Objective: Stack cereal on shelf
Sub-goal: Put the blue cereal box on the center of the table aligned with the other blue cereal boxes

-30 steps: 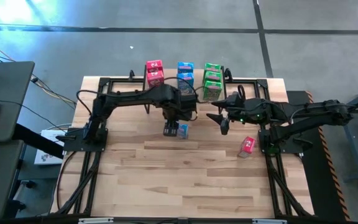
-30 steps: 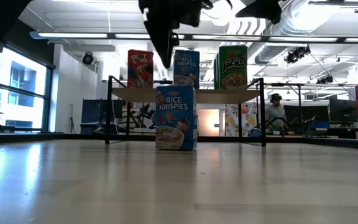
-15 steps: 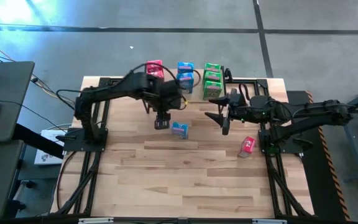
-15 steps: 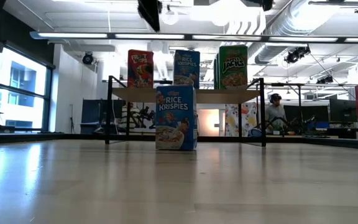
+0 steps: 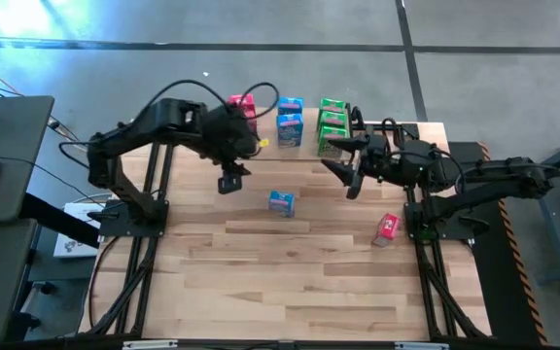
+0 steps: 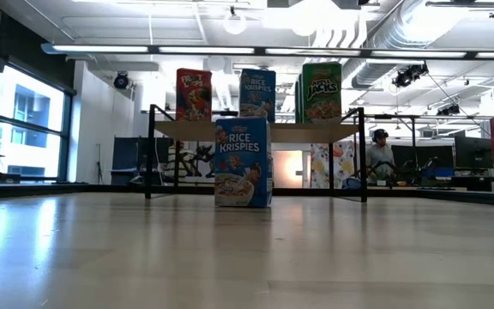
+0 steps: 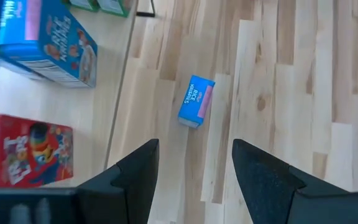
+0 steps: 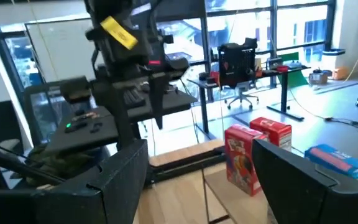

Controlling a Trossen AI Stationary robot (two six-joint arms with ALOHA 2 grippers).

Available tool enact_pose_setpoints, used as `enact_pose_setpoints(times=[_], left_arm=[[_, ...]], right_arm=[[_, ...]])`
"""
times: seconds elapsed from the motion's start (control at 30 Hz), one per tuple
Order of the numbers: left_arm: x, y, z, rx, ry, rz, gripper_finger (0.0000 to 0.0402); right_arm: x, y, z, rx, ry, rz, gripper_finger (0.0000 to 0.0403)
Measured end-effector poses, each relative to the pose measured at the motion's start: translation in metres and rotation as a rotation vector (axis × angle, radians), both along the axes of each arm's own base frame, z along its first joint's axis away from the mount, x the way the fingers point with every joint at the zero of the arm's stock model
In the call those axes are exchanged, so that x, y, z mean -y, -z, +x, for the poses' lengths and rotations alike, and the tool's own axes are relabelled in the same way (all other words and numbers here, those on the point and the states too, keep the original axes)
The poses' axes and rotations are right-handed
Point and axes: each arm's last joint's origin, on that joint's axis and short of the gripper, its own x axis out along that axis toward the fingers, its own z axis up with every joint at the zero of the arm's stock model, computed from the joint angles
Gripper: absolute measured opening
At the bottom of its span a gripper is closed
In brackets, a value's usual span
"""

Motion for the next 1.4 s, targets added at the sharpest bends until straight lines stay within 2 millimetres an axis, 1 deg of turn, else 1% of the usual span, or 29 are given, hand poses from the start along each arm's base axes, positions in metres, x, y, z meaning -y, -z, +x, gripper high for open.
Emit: enact_pose_setpoints(times=[0.17,0.27,0.37,0.57,0.73,0.97,1.17,1.4], left_arm=[[0.002,-0.013,-0.018,0.048,-0.001,0.007,0.0196],[0.003,-0.018,-0.028,0.058,-0.001,0.008,0.0196],[0.004,-0.022,-0.036,0.068,-0.003,0.008,0.0196],[0.006,-0.027,-0.048,0.085,-0.022,-0.003,0.0196],[0.007,-0.029,-0.057,0.088,-0.038,-0.006,0.0196],[0.009,-0.015,-0.072,0.062,-0.069,-0.02,0.0196],[0.01,0.0,-0.085,0.107,-0.096,-0.036,0.0196],[0.013,0.017,-0.106,0.176,-0.136,-0.062,0.0196]], right_arm=[[0.004,-0.017,0.008,-0.013,-0.014,-0.017,0.0279],[0.005,-0.028,0.02,-0.084,-0.014,-0.044,0.0279],[0.007,-0.035,0.033,-0.172,-0.009,-0.032,0.0279],[0.01,-0.039,0.059,-0.383,-0.008,0.027,0.0279],[0.01,-0.039,0.079,-0.515,-0.025,0.074,0.0279],[0.01,-0.028,0.104,-0.699,-0.019,0.103,0.0279],[0.008,-0.007,0.124,-0.797,-0.103,0.139,0.0279],[0.008,0.018,0.143,-0.885,-0.133,0.154,0.0279]])
